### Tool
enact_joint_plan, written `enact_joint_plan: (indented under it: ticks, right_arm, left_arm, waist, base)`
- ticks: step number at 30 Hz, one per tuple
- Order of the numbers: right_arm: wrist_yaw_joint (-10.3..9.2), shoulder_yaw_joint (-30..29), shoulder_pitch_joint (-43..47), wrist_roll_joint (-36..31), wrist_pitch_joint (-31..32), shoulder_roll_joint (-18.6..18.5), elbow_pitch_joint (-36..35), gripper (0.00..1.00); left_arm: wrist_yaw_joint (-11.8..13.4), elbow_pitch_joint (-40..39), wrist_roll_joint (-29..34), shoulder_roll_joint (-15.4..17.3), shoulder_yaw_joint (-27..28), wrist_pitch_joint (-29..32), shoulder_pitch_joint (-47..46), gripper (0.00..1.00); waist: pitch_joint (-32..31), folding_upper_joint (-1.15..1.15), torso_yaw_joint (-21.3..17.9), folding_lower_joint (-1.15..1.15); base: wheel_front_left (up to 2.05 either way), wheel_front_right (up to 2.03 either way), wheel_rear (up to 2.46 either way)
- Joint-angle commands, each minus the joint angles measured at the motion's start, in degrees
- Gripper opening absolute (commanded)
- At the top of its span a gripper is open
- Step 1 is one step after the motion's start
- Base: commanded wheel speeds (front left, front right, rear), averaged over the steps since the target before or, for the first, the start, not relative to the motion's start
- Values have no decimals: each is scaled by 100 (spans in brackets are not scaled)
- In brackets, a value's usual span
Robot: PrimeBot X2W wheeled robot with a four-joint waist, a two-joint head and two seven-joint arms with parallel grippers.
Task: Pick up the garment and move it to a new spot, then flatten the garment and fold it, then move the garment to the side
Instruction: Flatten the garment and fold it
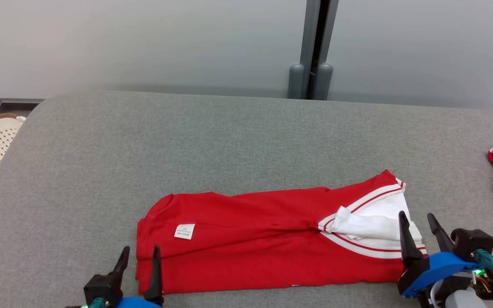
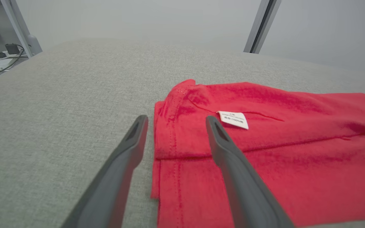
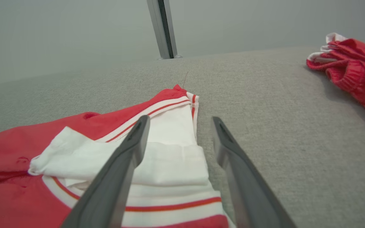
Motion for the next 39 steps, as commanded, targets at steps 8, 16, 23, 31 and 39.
enact_joint_plan:
  ticks: [8, 16, 23, 31, 39]
  right_arm:
    - [0, -178, -702, -389, 36, -172, 1076, 100]
    - [1, -230, -955, -578, 405, -37, 2284, 100]
    - [-5, -266, -763, -307, 287, -53, 2842, 0]
    - [-6, -823, -793, -199, -5, -513, 2052, 0]
    - [0, -797, -476, -223, -22, -306, 777, 0]
  left_arm:
    - [32, 108, -177, 0, -328, -27, -197, 100]
    - [5, 169, -115, -3, -282, -27, -303, 100]
    - [13, 166, -155, -6, -252, -27, -228, 100]
    - [-14, 174, -185, -3, -284, -27, -117, 100]
    - [-4, 214, -286, -1, -460, -27, -119, 100]
  waist:
    - [276, 0, 283, 0]
    - [438, 0, 418, 0]
    - [339, 0, 237, 0]
    - [115, 0, -264, 0]
    - [15, 0, -455, 0]
  base:
    - [0, 0, 0]
    - [0, 0, 0]
    - [0, 0, 0]
    - [0, 0, 0]
    - [0, 0, 0]
